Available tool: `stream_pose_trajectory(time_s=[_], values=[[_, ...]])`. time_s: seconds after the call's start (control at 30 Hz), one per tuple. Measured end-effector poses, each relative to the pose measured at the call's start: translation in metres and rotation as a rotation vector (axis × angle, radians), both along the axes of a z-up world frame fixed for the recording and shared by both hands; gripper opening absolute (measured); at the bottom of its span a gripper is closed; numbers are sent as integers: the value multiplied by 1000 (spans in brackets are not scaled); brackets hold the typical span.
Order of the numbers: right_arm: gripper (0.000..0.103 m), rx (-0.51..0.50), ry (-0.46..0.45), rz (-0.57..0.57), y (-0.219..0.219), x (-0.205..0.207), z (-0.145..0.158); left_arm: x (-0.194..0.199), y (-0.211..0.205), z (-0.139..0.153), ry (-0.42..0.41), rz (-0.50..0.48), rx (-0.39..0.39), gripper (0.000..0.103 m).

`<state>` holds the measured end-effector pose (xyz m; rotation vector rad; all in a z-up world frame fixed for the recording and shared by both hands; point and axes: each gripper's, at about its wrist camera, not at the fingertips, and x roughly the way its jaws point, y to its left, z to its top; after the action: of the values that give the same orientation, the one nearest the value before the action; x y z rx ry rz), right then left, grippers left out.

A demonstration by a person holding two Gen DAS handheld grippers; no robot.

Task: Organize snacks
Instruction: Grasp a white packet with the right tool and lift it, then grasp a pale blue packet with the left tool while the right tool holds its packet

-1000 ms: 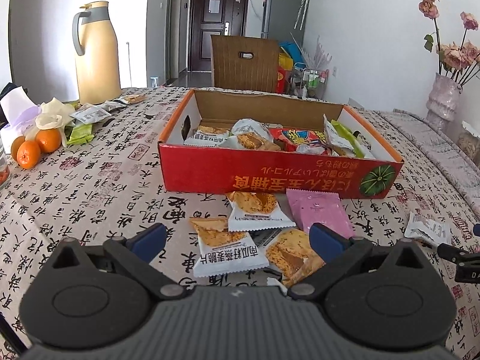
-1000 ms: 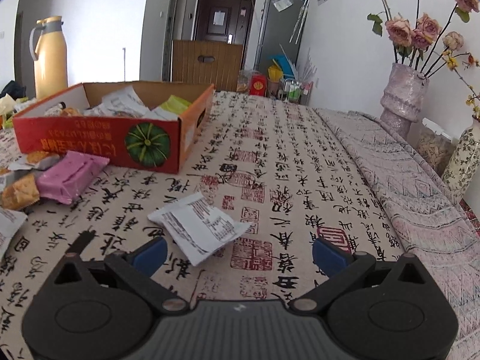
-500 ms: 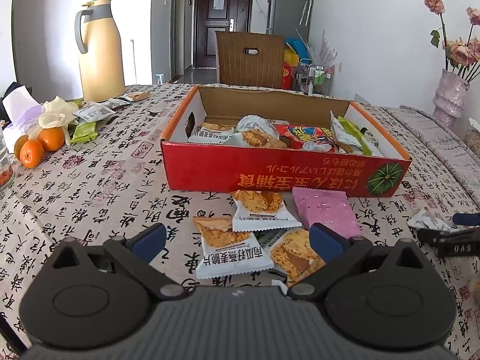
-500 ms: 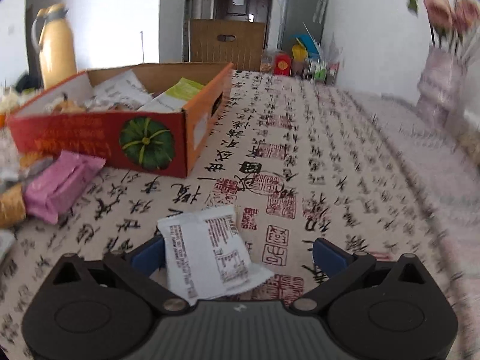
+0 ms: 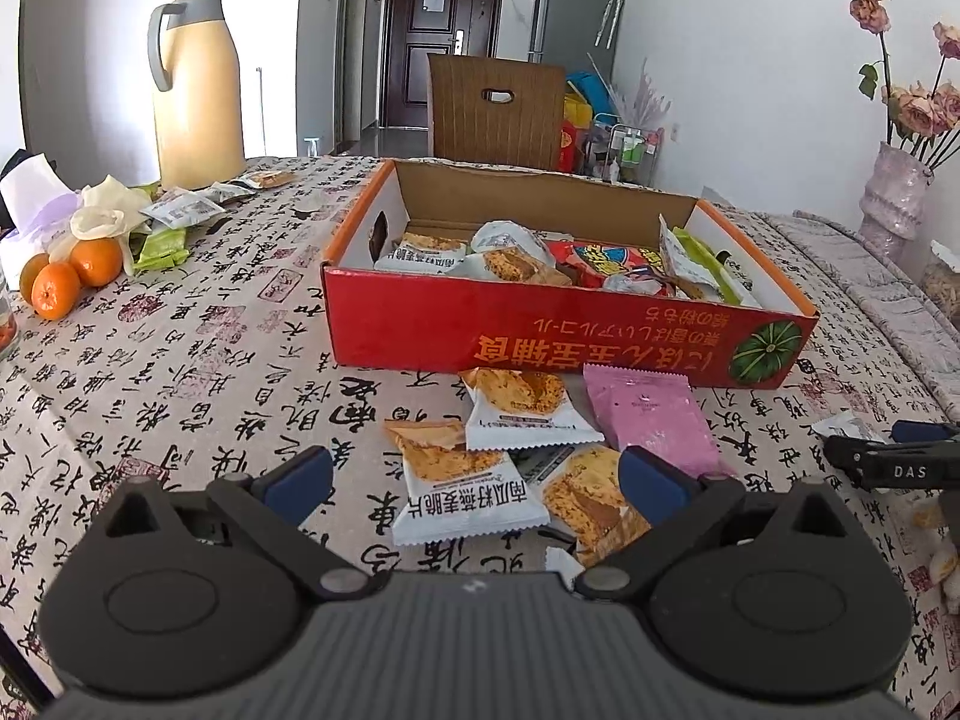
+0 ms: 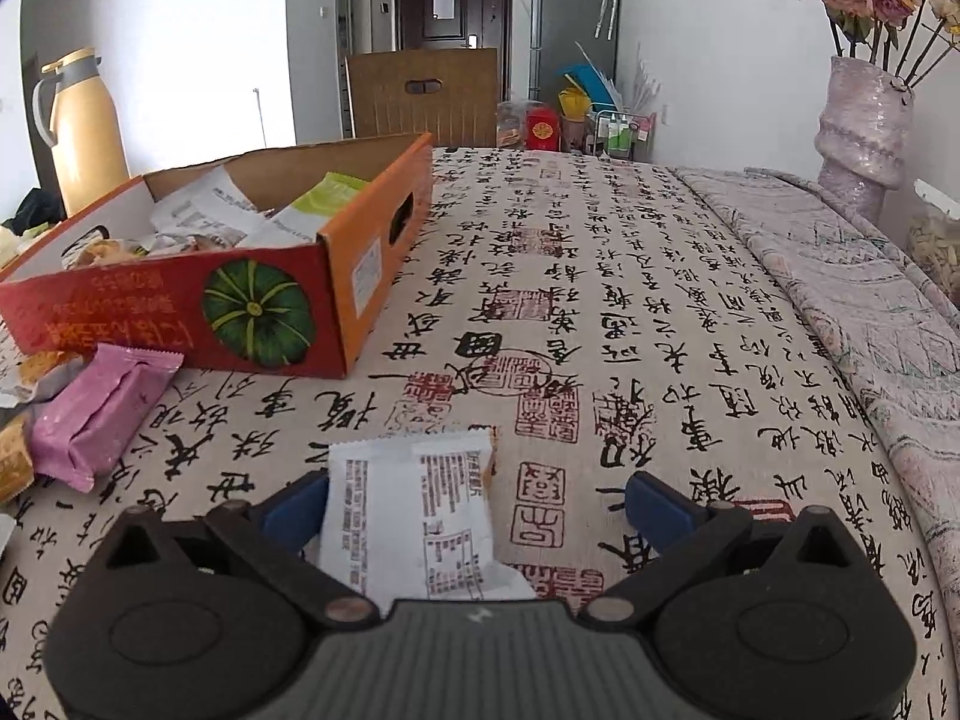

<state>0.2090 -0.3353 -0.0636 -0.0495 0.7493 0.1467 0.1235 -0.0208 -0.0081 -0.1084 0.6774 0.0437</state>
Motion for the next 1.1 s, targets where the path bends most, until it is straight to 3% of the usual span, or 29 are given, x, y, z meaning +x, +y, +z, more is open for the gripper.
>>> stream_pose_trajectory(time_s=[0.17,0.27,0.37,0.43,0.47,0.63,0.87,1.1], values=[[103,-1,-1,-12,1,-1,0,-6,2,2,-5,-3,-6,103],[95,9,-6,-10,-1,-4,2,-9,5,2,-5,0,-8,103],[77,13,-17,13,1,-9,4,-11,7,5,-6,-4,-10,103],[54,16,-20,31,5,-12,7,-12,8,6,-14,-10,-18,103],[50,17,-21,38,8,-14,8,-12,8,6,-17,-13,-19,103],[42,11,-26,22,20,-25,10,-12,9,8,-21,-28,-25,103],[40,14,-54,-21,25,-37,11,-11,12,8,-20,-39,-31,103],[40,61,-150,-45,31,-62,30,-10,17,8,-25,-42,-45,103]])
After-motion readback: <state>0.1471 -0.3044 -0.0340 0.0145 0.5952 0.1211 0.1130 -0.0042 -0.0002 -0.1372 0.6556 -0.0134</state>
